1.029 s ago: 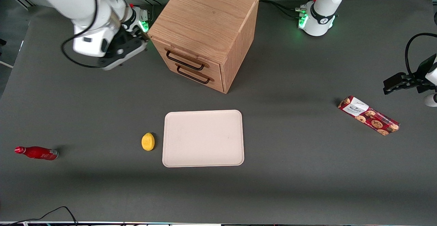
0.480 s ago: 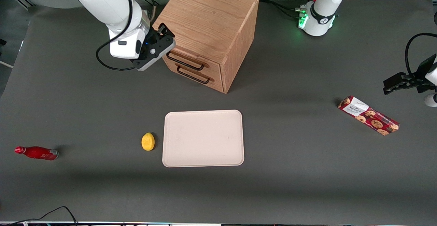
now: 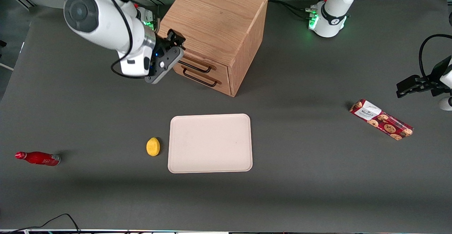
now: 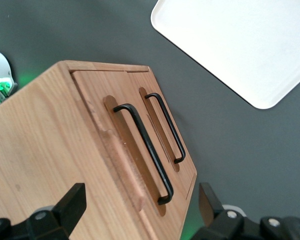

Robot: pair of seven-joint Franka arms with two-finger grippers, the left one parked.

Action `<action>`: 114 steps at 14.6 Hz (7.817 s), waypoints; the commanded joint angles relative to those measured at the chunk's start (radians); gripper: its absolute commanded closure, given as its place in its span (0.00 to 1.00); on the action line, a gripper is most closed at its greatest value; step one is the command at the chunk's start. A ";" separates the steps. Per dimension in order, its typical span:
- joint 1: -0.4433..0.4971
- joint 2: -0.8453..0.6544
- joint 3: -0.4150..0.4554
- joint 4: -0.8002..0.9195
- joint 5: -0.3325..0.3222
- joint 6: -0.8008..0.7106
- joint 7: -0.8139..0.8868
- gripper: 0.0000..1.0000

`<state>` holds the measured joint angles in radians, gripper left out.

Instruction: Open upper drawer

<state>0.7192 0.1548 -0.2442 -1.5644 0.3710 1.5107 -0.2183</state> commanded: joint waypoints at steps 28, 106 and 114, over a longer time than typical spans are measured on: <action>-0.018 0.132 0.085 -0.190 0.045 0.092 -0.122 0.00; -0.419 0.448 0.102 0.230 0.016 0.164 -0.535 0.00; -0.406 0.209 0.097 0.248 -0.041 0.071 -0.520 0.00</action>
<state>0.3184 0.4445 -0.1517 -1.2897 0.3614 1.6272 -0.7332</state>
